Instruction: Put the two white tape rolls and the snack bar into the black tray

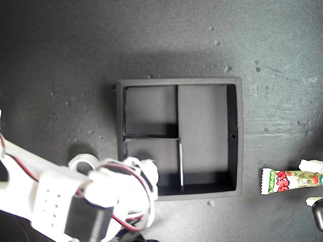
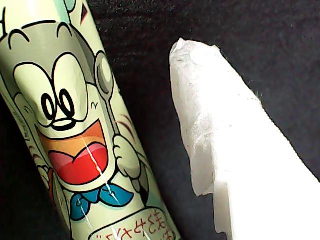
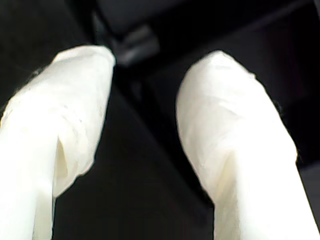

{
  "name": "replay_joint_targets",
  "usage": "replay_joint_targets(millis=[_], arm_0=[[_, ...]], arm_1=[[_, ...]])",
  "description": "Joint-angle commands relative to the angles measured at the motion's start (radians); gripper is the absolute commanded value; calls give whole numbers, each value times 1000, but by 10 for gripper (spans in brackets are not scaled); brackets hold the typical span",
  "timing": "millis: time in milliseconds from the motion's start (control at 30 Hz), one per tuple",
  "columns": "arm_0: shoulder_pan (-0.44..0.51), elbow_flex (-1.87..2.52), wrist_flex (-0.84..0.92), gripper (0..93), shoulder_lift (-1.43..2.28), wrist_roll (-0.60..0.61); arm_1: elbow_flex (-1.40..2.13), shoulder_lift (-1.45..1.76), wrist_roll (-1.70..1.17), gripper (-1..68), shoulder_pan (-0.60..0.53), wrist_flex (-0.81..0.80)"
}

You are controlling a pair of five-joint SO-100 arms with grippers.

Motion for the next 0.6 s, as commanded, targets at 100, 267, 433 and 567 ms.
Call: replay_joint_targets(millis=[100, 267, 433, 567], arm_0=[[6, 345, 18, 92, 462, -103], [107, 657, -25, 122, 591, -261], [249, 876, -204, 143, 609, -354], [305, 1048, -344, 167, 637, -414]], arm_1=[[71, 11, 15, 67, 26, -31], [28, 12, 64, -3, 69, 80], [-167, 12, 91, -5, 158, 275], [-314, 17, 158, -6, 245, 379]])
